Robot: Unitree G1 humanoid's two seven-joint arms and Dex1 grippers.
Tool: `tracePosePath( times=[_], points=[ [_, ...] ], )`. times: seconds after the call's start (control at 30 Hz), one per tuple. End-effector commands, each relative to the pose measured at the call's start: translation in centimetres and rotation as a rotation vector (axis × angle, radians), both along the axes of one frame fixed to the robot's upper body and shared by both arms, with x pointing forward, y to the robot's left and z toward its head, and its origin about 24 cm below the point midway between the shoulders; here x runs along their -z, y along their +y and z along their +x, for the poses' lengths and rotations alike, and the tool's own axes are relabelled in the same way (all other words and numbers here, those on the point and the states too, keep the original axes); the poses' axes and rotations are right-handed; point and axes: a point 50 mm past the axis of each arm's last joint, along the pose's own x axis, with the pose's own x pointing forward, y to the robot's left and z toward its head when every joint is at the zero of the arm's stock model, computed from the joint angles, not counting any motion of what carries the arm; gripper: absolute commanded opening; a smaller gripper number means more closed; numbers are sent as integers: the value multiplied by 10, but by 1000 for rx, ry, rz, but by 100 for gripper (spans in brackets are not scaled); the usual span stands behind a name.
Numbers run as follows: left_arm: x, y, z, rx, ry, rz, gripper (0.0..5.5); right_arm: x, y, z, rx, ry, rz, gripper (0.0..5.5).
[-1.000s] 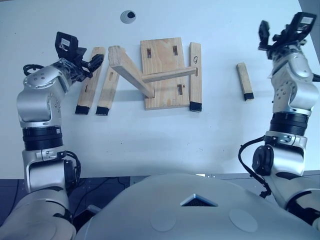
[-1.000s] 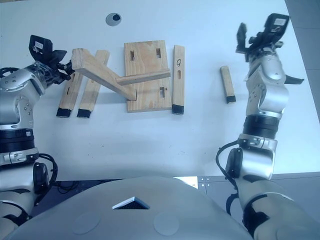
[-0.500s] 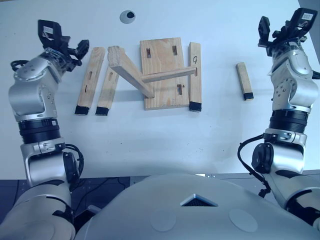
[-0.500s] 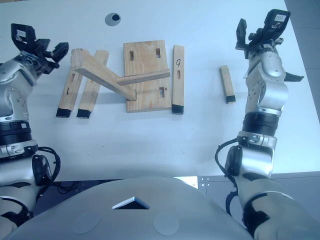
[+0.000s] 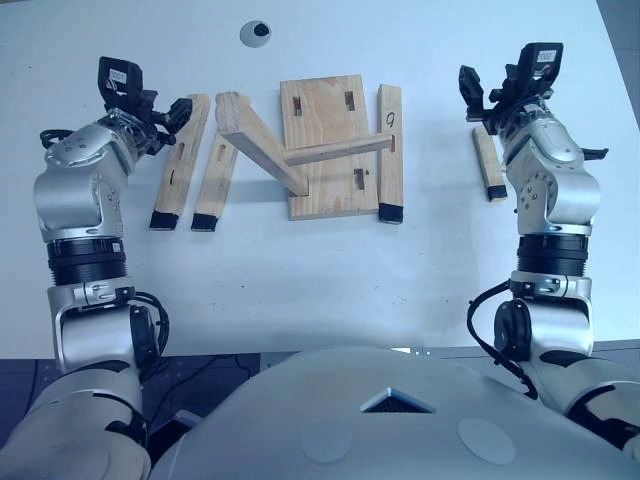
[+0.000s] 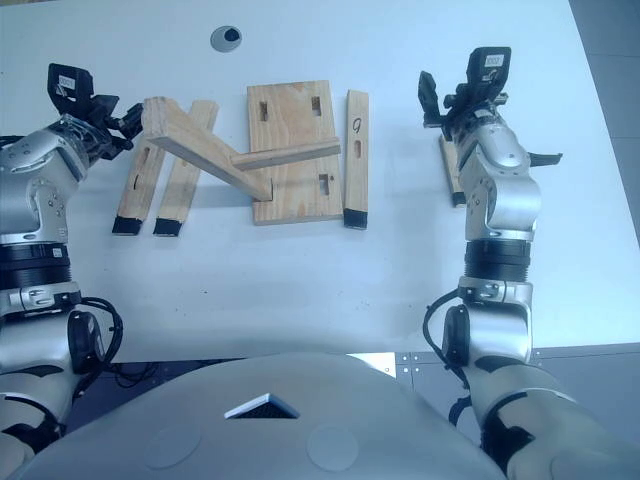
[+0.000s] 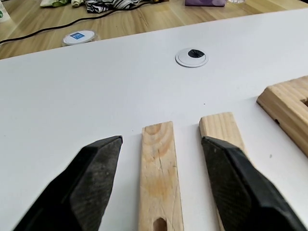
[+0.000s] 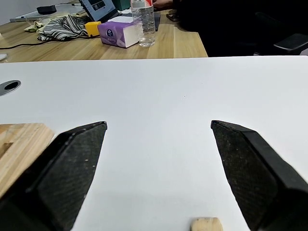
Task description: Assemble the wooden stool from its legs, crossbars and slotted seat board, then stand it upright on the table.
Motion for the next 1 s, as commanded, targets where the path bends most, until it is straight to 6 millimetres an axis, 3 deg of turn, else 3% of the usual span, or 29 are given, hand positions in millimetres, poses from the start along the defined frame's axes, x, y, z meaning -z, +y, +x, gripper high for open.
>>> tracePosePath(
  times=[0.03,0.4,0.6,0.8,1.0],
  points=[
    [0,4,-2,5,19,38,302,2,10,-1,-28,10,20,400],
    [7,8,-8,5,92,55,302,4,12,-2,-34,21,21,400],
    [-6,18,-16,17,141,19,302,7,13,-4,-29,26,24,400],
    [19,16,-30,26,269,31,302,6,10,-5,-15,25,21,400],
    [25,23,-45,19,326,57,302,7,9,-6,-8,26,20,400]
  ],
)
